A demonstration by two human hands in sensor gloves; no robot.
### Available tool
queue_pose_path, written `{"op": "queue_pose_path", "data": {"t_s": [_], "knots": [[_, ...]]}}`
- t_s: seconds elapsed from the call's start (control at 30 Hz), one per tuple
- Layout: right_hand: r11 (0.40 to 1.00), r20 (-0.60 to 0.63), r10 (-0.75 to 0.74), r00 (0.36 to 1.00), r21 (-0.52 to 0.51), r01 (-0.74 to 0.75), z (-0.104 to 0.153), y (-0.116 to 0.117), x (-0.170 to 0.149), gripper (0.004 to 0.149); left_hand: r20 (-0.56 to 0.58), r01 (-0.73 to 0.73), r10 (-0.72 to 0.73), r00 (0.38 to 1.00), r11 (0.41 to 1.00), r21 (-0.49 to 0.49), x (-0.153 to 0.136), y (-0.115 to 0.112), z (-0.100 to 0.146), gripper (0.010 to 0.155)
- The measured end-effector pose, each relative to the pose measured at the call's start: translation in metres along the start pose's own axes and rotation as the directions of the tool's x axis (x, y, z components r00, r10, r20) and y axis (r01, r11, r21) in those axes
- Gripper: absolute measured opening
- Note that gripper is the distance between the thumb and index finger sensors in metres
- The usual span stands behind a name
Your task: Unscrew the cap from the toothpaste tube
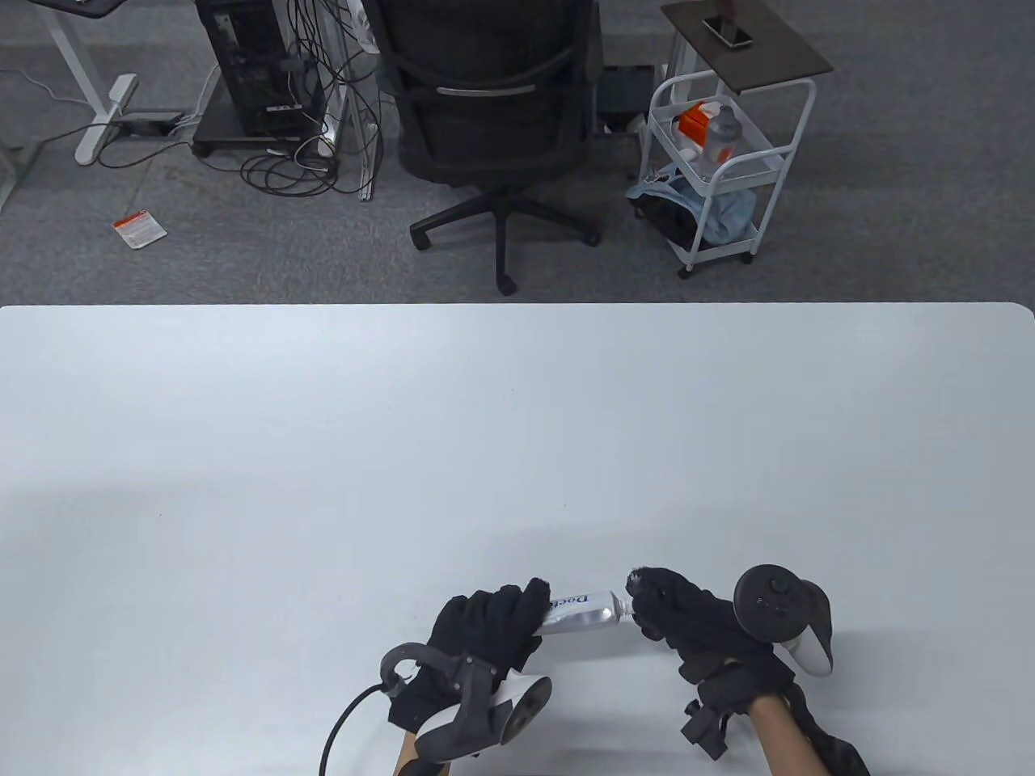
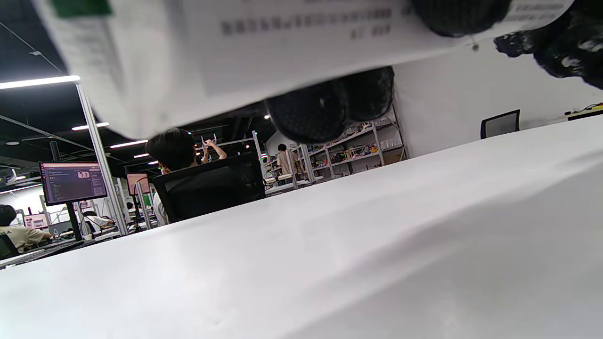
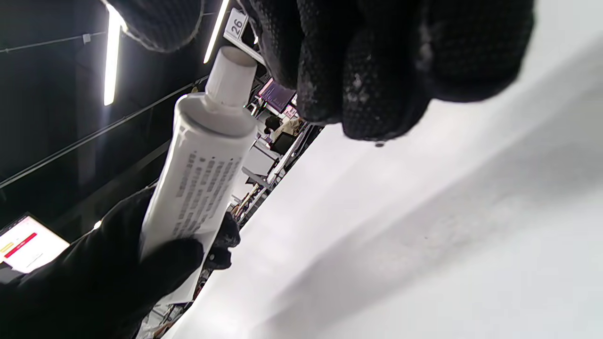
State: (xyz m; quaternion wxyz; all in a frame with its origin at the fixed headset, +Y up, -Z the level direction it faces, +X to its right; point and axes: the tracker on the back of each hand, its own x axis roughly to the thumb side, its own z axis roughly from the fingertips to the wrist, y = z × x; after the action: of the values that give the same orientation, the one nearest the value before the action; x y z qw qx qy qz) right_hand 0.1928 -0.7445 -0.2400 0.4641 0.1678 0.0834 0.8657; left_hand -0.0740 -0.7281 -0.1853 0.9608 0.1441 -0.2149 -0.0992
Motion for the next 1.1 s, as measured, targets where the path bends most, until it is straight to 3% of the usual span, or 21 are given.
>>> {"op": "queue_pose_path", "data": {"t_s": [0.17, 0.43, 0.6, 0.7, 0.8, 0.93, 1.1], "knots": [[0.999, -0.005, 0.053, 0.999, 0.011, -0.053, -0.001, 0.001, 0.004, 0.048, 0.006, 0.0, 0.0, 1.0, 1.0, -0.003, 0.001, 0.0, 0.0, 0.064], [0.994, 0.082, 0.084, 0.993, -0.074, -0.078, 0.003, -0.005, 0.015, 0.049, -0.001, -0.01, 0.01, 1.0, 1.0, 0.005, -0.001, 0.0, 0.0, 0.064], [0.957, 0.008, 0.224, 0.975, -0.191, -0.218, 0.009, -0.016, 0.015, 0.049, -0.015, -0.003, 0.003, 1.0, 1.0, 0.003, -0.003, 0.0, 0.0, 0.063], [0.853, -0.124, 0.453, 0.883, -0.228, -0.47, 0.009, -0.019, 0.012, 0.049, -0.02, -0.007, 0.007, 1.0, 1.0, 0.008, -0.003, -0.001, 0.0, 0.063], [0.707, -0.248, 0.655, 0.714, -0.131, -0.695, 0.006, -0.016, 0.007, 0.049, -0.024, -0.008, 0.008, 1.0, 1.0, 0.01, -0.004, -0.001, 0.001, 0.063], [0.542, -0.325, 0.802, 0.502, 0.043, -0.839, -0.002, -0.007, -0.002, 0.049, -0.031, -0.025, 0.025, 0.999, 1.0, 0.009, -0.006, -0.002, 0.0, 0.062], [0.519, -0.326, 0.826, 0.459, 0.124, -0.846, -0.007, -0.001, -0.009, 0.049, -0.043, -0.024, 0.025, 0.999, 1.0, 0.005, -0.007, -0.002, 0.0, 0.06]]}}
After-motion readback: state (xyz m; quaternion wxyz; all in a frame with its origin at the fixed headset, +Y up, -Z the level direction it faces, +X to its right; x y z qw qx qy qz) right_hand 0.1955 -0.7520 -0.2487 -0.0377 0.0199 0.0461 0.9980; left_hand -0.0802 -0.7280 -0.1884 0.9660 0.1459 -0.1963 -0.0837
